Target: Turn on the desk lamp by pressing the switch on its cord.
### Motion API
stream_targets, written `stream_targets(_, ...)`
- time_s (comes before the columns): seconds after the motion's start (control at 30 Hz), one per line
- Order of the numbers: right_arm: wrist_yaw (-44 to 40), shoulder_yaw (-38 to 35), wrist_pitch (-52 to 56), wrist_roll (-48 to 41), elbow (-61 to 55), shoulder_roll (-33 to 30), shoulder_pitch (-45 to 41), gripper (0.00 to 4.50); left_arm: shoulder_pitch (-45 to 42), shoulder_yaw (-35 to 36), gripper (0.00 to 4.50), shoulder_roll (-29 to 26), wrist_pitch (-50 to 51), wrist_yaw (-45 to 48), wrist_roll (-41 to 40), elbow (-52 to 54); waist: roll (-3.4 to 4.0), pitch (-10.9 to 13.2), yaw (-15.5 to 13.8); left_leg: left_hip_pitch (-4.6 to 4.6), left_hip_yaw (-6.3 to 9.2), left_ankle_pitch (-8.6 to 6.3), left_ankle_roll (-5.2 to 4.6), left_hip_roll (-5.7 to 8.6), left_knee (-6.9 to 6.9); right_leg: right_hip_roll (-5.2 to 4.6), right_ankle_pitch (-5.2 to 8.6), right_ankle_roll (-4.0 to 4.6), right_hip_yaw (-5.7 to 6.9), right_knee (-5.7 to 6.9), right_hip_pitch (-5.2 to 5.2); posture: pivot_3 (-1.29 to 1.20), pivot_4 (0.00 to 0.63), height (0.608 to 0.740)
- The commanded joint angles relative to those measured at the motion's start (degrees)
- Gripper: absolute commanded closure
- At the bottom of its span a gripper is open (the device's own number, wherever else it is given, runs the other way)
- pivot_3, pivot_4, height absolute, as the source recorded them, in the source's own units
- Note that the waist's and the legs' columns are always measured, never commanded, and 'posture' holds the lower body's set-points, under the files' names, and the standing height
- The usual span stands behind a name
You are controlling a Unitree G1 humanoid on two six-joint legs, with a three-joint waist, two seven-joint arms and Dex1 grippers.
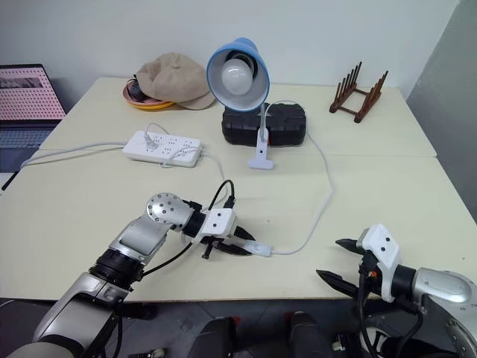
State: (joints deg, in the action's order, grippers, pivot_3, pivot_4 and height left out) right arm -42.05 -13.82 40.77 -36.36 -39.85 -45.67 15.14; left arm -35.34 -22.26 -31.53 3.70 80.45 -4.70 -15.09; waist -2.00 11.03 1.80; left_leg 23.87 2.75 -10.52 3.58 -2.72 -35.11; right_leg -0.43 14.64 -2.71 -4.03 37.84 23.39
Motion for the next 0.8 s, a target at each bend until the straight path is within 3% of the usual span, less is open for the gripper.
stream_targets(0.03, 5.11, -3.04, 3.17, -6.52, -0.31, 4.57, -3.15, 0.00, -4.56, 7.38, 3.40, 2.40, 15.45, -2.49, -9.74, 4.49, -0.02, 0.01, 0.01, 0.02, 0.02, 0.00, 0.00, 0.00, -0.02, 0.00, 0.00, 0.00, 0.02, 0.03, 0.00, 0.00, 0.150, 0.740)
stream_targets(0.2, 22.50, -5.66, 13.17, -29.24, 3.59, 14.54, -12.60, 0.00, -6.17, 14.53, 3.40, 5.99, 30.49, -8.26, -20.02, 10.28, 0.01, 0.00, 0.13, -0.02, 0.11, 0.00, 0.00, 0.00, -0.13, 0.02, -0.01, -0.01, 0.04, 0.13, -0.06, 0.00, 0.150, 0.740)
stream_targets(0.33, 39.45, -2.27, 16.58, -41.11, 7.96, 19.65, -20.87, 0.00, -4.37, 15.62, 3.40, 9.36, 28.73, -15.44, -18.95, 14.39, 0.02, -0.01, 0.21, -0.05, 0.12, 0.00, -0.01, -0.02, -0.10, 0.04, -0.02, -0.02, 0.04, 0.16, -0.06, 0.00, 0.150, 0.740)
stream_targets(0.53, 59.67, 2.67, 11.32, -63.85, 13.56, 22.58, -30.43, 0.00, -1.66, 12.90, 3.40, 11.09, 22.81, -19.59, -15.32, 16.77, 0.04, 0.01, 0.35, -0.03, 0.14, 0.00, -0.01, -0.04, -0.07, 0.09, -0.16, -0.25, 0.02, 0.14, -0.06, 0.00, 0.150, 0.740)
stream_targets(0.8, 69.58, 7.66, 6.41, -71.55, 16.33, 21.44, -34.84, 0.00, -0.99, 11.32, 3.40, 11.04, 18.24, -20.25, -13.32, 16.21, 0.04, 0.01, 0.13, 0.03, 0.11, 0.00, -0.01, -0.01, -0.07, 0.08, -0.15, -0.24, -0.03, 0.08, -0.05, 0.00, 0.150, 0.740)
